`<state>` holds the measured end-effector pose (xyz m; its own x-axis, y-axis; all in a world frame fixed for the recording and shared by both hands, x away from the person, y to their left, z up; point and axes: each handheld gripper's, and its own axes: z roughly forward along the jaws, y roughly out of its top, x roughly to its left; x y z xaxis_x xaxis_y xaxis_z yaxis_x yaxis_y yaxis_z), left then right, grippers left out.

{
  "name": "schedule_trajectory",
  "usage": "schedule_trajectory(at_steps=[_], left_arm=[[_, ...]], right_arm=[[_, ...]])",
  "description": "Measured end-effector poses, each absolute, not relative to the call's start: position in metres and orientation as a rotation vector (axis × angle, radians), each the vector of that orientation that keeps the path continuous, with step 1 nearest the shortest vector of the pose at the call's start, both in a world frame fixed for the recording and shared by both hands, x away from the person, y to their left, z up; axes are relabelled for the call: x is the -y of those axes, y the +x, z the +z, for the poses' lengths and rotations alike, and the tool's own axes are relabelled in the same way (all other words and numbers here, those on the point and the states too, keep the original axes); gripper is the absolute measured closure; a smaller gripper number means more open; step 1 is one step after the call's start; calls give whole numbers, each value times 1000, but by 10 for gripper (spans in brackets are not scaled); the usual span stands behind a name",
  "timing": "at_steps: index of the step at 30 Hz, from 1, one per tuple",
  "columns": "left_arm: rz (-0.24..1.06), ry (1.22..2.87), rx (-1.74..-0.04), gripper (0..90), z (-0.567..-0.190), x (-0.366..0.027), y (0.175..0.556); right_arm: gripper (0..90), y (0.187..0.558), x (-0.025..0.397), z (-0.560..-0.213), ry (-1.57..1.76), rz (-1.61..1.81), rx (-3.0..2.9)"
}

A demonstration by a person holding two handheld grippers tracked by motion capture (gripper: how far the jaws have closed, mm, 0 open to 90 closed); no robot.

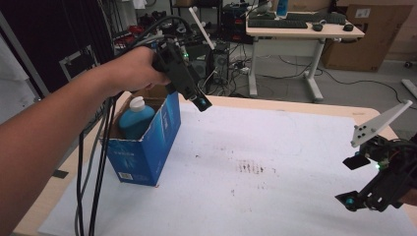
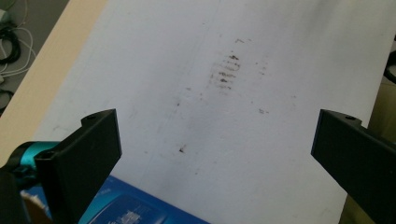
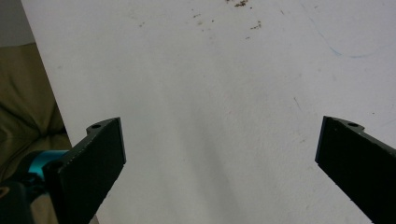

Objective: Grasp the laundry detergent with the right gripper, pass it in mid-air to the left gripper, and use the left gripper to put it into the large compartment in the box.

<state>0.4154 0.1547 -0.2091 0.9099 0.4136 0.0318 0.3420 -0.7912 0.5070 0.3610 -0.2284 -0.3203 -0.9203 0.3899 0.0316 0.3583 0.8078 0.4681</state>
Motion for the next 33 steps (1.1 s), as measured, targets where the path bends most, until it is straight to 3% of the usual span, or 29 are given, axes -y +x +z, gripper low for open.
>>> schedule_trajectory(at_steps=[12,33], left_arm=[[134,2685,-304,16,-232,-111,408],[96,2775,-198,16,-271,-65,405]], right_arm=[[8,361,225,-318,596,729,-2925],[8,363,220,-322,582,714,-2930]])
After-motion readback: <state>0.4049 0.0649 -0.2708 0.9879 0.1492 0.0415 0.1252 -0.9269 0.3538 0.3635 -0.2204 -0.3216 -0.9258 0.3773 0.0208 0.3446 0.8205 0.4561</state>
